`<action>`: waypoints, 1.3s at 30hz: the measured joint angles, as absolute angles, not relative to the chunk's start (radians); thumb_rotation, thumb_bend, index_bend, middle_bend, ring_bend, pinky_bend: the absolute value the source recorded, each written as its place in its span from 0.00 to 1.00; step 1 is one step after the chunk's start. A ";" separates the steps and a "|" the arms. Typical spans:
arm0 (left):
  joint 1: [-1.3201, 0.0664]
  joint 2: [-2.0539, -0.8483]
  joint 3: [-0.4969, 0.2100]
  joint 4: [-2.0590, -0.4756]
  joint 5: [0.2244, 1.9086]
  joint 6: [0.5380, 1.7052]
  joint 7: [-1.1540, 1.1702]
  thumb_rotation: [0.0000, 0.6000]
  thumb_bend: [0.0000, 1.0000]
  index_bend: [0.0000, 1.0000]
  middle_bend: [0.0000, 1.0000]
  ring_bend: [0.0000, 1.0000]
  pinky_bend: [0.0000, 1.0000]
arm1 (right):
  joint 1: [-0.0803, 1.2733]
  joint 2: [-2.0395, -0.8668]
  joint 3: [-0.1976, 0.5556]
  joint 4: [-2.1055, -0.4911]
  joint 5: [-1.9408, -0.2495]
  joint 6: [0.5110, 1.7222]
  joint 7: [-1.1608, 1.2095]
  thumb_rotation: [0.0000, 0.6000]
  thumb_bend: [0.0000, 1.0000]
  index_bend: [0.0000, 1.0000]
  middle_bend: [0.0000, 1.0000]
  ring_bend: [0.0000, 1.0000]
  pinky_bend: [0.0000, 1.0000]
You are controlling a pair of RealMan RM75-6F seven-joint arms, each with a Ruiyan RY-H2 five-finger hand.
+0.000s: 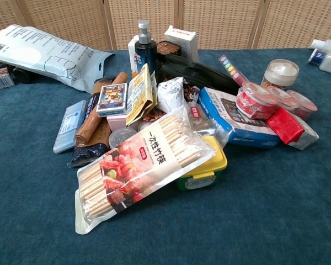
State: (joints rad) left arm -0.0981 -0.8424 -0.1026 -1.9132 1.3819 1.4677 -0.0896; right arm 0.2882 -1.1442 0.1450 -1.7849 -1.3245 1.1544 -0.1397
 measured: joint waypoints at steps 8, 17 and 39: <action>-0.101 -0.844 -0.105 -1.909 1.371 1.459 -0.087 1.00 0.05 0.00 0.00 0.00 0.00 | 0.419 -1.240 0.197 -1.772 -1.175 1.032 -0.225 1.00 0.00 0.00 0.00 0.00 0.00; -0.099 -0.844 -0.107 -1.907 1.363 1.459 -0.087 1.00 0.05 0.00 0.00 0.00 0.00 | 0.517 -1.329 0.222 -1.711 -1.028 0.957 -0.285 1.00 0.00 0.00 0.00 0.00 0.00; -0.101 -0.845 -0.112 -1.901 1.353 1.452 -0.092 1.00 0.04 0.00 0.00 0.00 0.00 | 0.607 -1.543 0.215 -1.452 -1.041 0.965 -0.203 1.00 0.00 0.40 0.77 0.77 0.68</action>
